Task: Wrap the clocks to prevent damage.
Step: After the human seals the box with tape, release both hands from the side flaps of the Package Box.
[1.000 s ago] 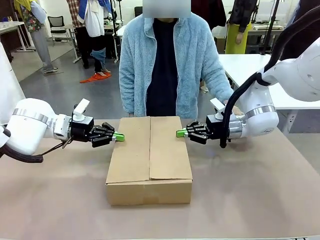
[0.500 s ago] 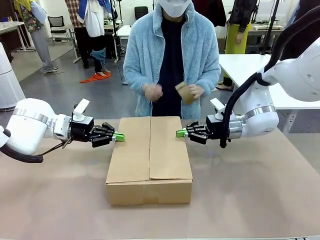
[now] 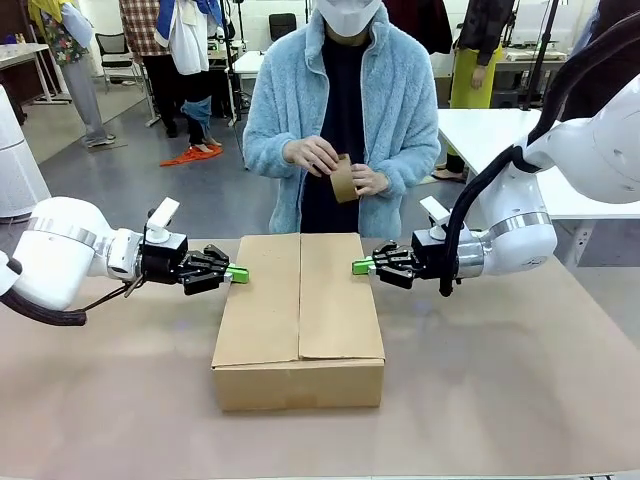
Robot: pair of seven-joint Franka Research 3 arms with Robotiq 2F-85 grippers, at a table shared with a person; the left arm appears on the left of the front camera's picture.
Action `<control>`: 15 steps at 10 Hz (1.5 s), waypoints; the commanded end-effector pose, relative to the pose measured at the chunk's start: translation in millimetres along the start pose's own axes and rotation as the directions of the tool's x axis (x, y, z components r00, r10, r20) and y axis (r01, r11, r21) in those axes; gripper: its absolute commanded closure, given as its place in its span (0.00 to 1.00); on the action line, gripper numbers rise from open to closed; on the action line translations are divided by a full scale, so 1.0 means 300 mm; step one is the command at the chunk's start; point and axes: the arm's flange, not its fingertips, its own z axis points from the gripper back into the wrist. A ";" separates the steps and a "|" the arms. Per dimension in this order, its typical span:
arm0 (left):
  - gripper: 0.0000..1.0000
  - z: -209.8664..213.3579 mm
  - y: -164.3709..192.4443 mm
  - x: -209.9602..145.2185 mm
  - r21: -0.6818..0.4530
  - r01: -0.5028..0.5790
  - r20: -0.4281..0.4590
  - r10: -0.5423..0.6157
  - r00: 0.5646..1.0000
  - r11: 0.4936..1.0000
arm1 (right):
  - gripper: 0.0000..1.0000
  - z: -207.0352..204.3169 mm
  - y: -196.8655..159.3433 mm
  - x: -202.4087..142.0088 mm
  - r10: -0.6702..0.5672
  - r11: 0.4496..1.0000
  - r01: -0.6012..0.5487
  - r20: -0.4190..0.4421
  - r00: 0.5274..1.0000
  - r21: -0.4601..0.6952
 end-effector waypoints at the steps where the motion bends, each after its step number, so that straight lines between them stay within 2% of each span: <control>1: 0.99 -0.005 0.001 -0.010 0.004 -0.002 -0.004 0.002 1.000 1.000 | 0.99 -0.006 0.010 -0.009 0.006 1.000 -0.006 -0.005 1.000 -0.018; 15: 0.99 -0.005 0.001 -0.010 0.004 -0.002 -0.004 0.002 1.000 1.000 | 0.99 -0.006 0.010 -0.009 0.006 1.000 -0.006 -0.005 1.000 -0.018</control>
